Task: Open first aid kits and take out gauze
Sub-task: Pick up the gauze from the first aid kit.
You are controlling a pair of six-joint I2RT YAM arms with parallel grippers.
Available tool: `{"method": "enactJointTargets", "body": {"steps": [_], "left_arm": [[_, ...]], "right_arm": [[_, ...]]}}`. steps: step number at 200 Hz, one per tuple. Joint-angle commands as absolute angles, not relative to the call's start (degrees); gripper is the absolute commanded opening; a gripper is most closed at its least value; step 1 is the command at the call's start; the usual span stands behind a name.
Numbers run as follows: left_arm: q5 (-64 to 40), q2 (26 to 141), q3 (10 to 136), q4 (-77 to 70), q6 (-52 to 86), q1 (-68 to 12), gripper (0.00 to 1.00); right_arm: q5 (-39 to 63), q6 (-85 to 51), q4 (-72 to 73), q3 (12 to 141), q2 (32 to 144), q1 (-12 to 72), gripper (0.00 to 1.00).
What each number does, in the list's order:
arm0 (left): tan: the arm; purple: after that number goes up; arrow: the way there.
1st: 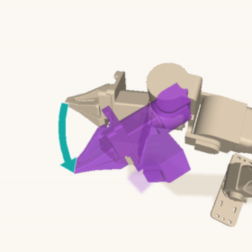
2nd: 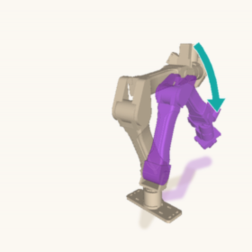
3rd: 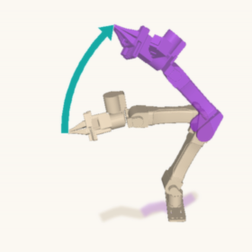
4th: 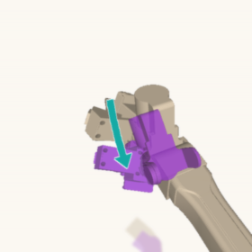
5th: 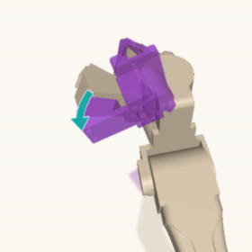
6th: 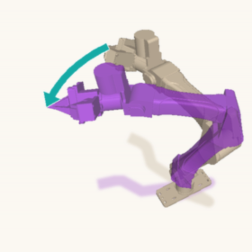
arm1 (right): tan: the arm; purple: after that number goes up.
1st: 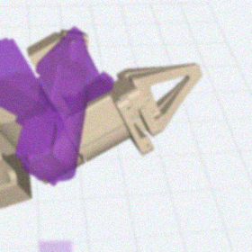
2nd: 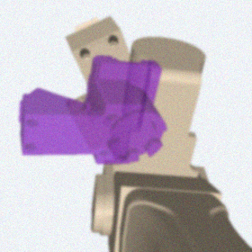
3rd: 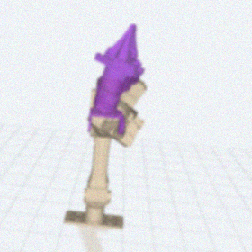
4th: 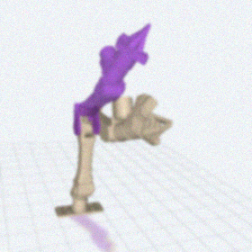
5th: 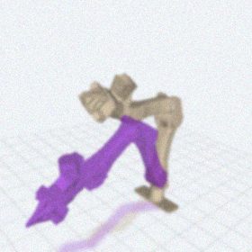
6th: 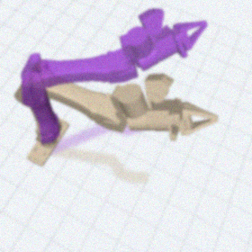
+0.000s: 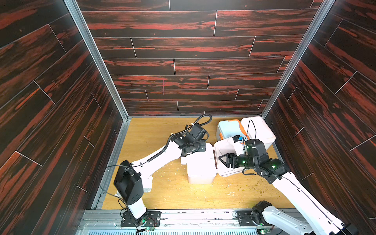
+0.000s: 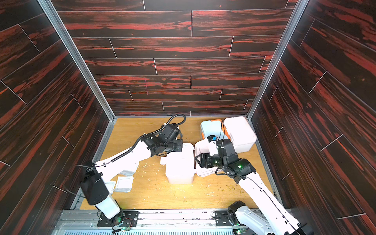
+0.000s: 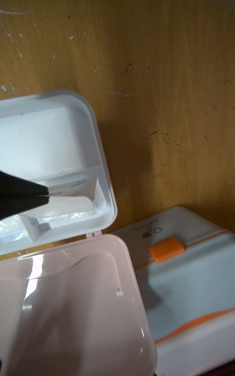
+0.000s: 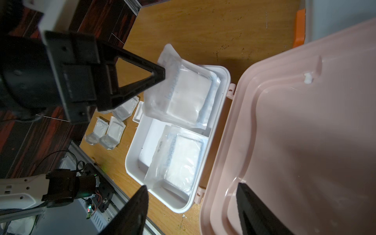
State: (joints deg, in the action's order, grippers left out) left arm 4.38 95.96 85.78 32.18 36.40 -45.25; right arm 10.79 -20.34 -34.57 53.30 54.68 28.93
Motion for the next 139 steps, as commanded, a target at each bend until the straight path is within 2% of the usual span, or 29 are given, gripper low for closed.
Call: {"method": "enactJointTargets", "body": {"steps": [1, 74, 109, 139], "left_arm": [[3.65, 91.21, 82.62, 27.44, 38.52, -44.93, 0.0], [11.31, 73.99, 67.71, 19.44, 45.67, -44.04, 0.0], [21.75, 65.6, 58.66, 19.75, 55.37, -43.73, 0.0], [33.68, 58.87, 50.64, 23.25, 69.75, -43.68, 0.0]], "right_arm": [[11.6, -20.04, -33.68, 53.52, 53.48, 29.13, 0.75], [15.24, -18.97, -31.04, 54.19, 52.9, 31.37, 0.85], [14.5, -18.57, -30.54, 55.87, 54.37, 34.09, 0.88], [12.93, -18.58, -29.38, 56.73, 56.19, 37.73, 0.91]]}}
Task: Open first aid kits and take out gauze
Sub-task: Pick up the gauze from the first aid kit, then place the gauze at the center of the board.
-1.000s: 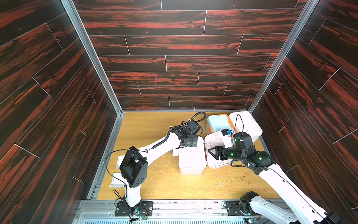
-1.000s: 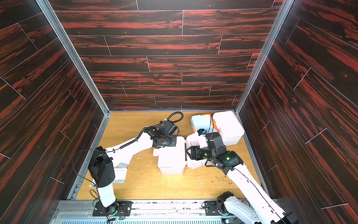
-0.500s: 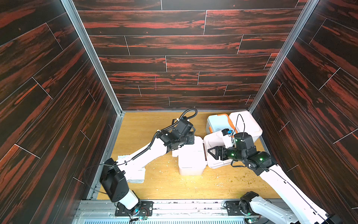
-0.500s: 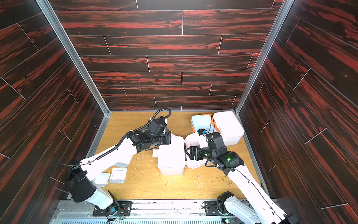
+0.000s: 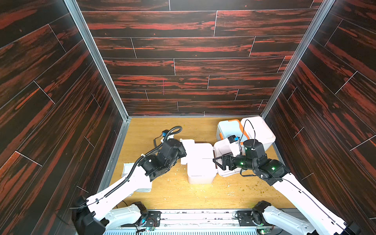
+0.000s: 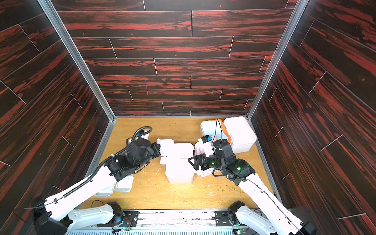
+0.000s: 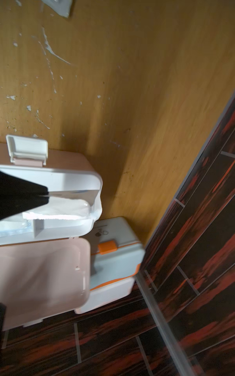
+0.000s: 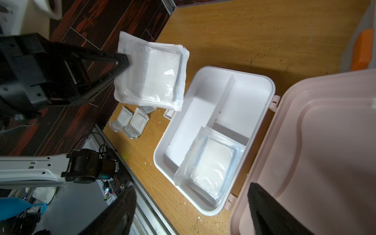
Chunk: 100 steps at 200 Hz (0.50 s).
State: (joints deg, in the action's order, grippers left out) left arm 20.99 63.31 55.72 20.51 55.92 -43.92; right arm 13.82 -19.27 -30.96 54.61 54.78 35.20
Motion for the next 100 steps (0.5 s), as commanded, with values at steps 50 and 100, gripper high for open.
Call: {"method": "enactJointTargets", "body": {"steps": [50, 100], "left_arm": [[45.89, 51.64, 39.04, 22.19, 87.51, -43.46, 0.0], [46.23, 54.02, 28.93, 13.62, 109.5, -43.48, 0.0]], "right_arm": [[9.4, -18.09, -29.05, 58.43, 59.53, 42.9, 0.93], [9.32, -18.52, -28.32, 58.54, 61.35, 43.7, 0.94]]}}
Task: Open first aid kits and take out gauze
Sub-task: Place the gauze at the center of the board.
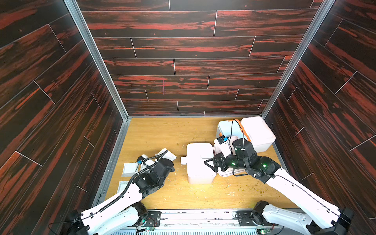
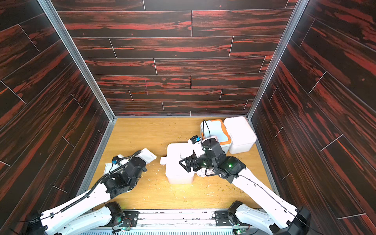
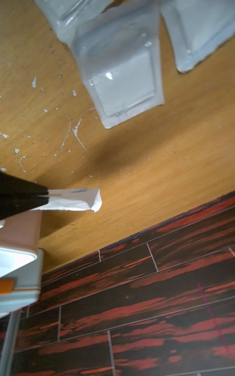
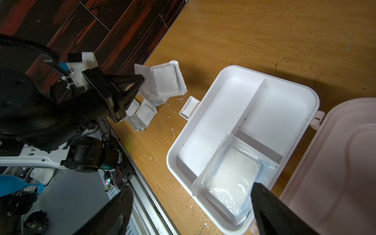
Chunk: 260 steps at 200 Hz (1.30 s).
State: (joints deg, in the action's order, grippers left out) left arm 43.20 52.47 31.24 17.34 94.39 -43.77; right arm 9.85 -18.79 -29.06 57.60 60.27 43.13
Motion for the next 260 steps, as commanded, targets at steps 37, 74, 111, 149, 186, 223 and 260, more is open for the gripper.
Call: {"method": "enactJointTargets", "body": {"steps": [37, 74, 111, 149, 186, 223, 260], "left_arm": [[45.03, 60.0, 27.72, 14.87, 122.01, -43.51, 0.0], [43.17, 66.64, 26.8, 11.82, 129.18, -43.57, 0.0], [44.44, 67.68, 26.06, 15.86, 134.79, -43.5, 0.0], [45.85, 67.15, 25.68, 20.73, 139.01, -43.51, 0.0], [46.19, 68.99, 25.24, 20.37, 141.14, -43.55, 0.0], [46.27, 72.04, 25.66, 19.34, 142.83, -43.5, 0.0], [46.27, 73.43, 25.84, 16.6, 141.74, -43.51, 0.13]], "right_arm": [[9.39, -18.69, -28.33, 58.27, 61.61, 44.12, 0.95], [9.23, -18.68, -28.48, 57.96, 61.7, 44.26, 0.95], [9.16, -18.68, -28.57, 57.48, 61.28, 44.21, 0.95], [9.03, -18.65, -28.48, 57.23, 61.35, 44.29, 0.95], [9.14, -18.72, -28.27, 57.25, 61.7, 44.26, 0.95], [9.14, -18.85, -28.28, 57.52, 62.04, 44.25, 0.95], [8.88, -18.74, -28.39, 57.57, 61.96, 44.29, 0.95]]}}
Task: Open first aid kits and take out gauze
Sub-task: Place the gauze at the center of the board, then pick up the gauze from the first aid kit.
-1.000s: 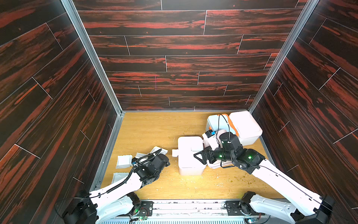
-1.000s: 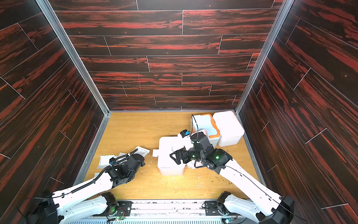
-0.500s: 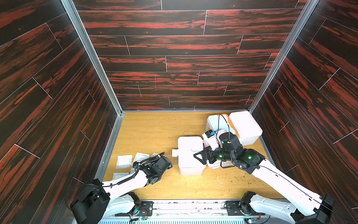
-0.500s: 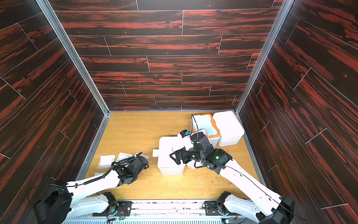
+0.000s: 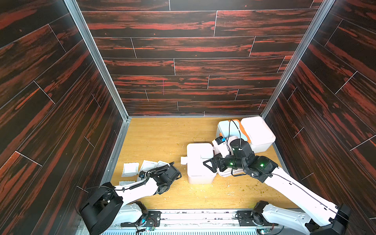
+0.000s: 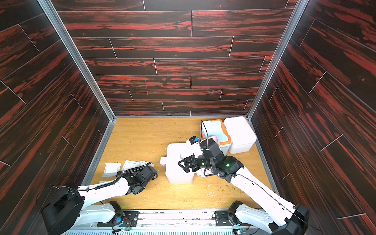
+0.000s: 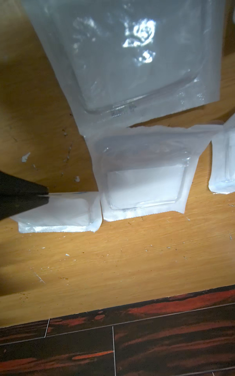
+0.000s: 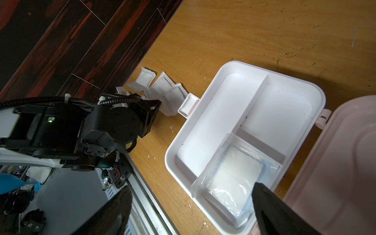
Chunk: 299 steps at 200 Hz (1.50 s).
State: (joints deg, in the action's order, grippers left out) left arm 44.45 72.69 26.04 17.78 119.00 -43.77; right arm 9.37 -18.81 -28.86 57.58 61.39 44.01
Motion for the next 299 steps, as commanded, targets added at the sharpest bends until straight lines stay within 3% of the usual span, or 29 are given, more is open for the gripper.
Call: {"method": "enactJointTargets", "body": {"steps": [1, 51, 66, 112, 166, 200, 232, 299], "left_arm": [[46.25, 73.5, 25.88, 16.47, 141.62, -43.51, 0.13], [45.64, 73.08, 26.06, 15.69, 139.78, -43.55, 0.34], [45.94, 71.51, 25.87, 15.65, 138.72, -43.51, 0.58], [47.88, 66.71, 28.21, 16.97, 130.11, -43.5, 0.99], [43.96, 58.69, 31.75, 20.38, 117.26, -43.51, 1.0], [42.24, 53.79, 39.62, 17.19, 90.95, -43.55, 1.0], [28.91, 50.8, 42.89, 4.41, 68.17, -43.51, 1.0], [11.89, 60.12, 55.48, 11.95, 58.79, -43.59, 1.0]], "right_arm": [[8.92, -18.73, -28.39, 57.57, 61.96, 44.29, 0.95], [8.77, -18.72, -28.39, 57.37, 61.92, 44.32, 0.95], [8.72, -18.72, -28.46, 57.44, 61.88, 44.3, 0.95], [8.64, -18.93, -28.2, 57.22, 61.63, 44.32, 0.95], [6.76, -19.12, -28.22, 57.15, 60.42, 44.33, 0.98], [3.12, -19.54, -26.97, 56.41, 57.16, 44.3, 0.99], [-1.39, -19.78, -24.98, 54.7, 51.13, 44.35, 0.99], [-11.87, -20.46, -20.96, 47.98, 34.74, 44.31, 0.99]]}}
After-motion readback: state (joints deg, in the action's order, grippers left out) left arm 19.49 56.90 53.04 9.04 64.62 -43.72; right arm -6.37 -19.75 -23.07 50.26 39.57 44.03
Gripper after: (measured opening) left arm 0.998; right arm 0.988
